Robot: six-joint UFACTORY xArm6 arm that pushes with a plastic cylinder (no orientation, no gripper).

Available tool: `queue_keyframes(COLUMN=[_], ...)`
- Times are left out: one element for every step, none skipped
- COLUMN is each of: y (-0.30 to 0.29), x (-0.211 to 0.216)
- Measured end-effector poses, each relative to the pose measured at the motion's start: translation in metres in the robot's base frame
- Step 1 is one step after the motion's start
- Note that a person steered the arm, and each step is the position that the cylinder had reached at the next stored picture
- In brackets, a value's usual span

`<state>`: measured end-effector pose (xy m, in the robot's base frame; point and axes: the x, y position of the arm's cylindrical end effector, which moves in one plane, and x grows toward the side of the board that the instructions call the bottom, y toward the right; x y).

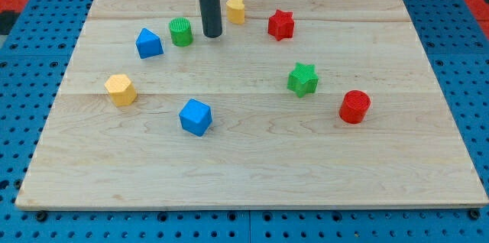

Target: Move the blue triangle to the left of the yellow heart

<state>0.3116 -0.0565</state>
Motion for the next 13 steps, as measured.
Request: queue_keyframes(y=[-0.012, -0.033, -0.058, -0.172, -0.246, -0.243, -0.215, -0.215, -0.184, -0.125, -0.125, -0.095, -0.010], x=[-0.028, -0.090, -0.090, -0.091, -0.090, -0.073, 0.043, 0.044, 0.042, 0.043, 0.043, 0.043, 0.043])
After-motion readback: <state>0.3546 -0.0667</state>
